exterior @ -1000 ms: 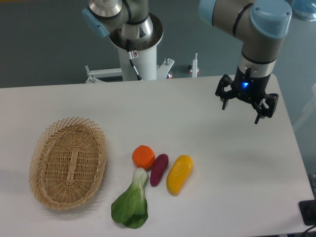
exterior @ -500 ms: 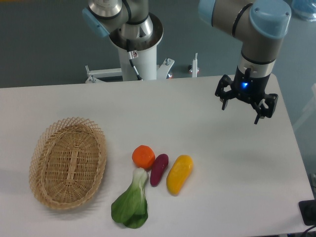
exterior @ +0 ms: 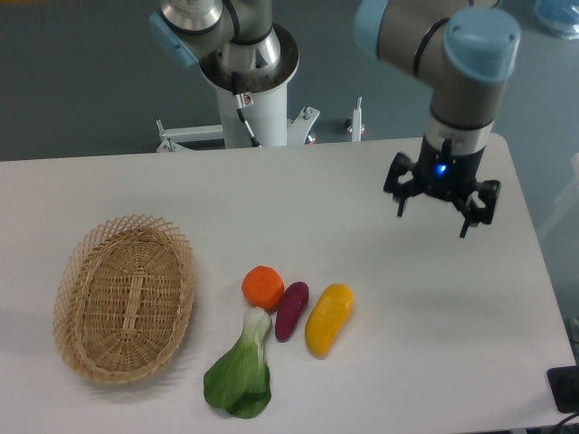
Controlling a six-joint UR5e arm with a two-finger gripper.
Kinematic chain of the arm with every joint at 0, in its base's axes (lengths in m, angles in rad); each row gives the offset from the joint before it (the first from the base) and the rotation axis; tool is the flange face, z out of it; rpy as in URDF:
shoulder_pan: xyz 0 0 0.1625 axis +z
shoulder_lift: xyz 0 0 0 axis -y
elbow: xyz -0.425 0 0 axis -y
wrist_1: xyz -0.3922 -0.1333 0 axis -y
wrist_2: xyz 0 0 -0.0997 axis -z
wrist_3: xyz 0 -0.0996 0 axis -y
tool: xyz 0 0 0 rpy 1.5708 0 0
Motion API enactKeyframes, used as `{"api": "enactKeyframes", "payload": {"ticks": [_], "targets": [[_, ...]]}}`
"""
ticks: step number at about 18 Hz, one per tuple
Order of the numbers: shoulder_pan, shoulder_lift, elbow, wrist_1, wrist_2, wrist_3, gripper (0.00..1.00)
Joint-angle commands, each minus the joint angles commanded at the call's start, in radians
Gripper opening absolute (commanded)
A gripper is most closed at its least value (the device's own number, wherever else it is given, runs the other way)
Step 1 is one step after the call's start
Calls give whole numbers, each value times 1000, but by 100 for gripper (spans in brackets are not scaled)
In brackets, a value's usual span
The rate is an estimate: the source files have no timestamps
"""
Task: Pick up the mango from the table
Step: 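Move the open gripper over the yellow mango and lower onto it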
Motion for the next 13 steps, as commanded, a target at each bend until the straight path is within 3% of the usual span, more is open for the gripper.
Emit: {"api": "enactKeyframes", "payload": {"ticks": [3, 5, 13], "targets": [[-28, -41, -52, 149, -1, -31, 100], [-65, -81, -60, 156, -3, -35, 100], [-102, -120, -166, 163, 14, 18, 100]]}}
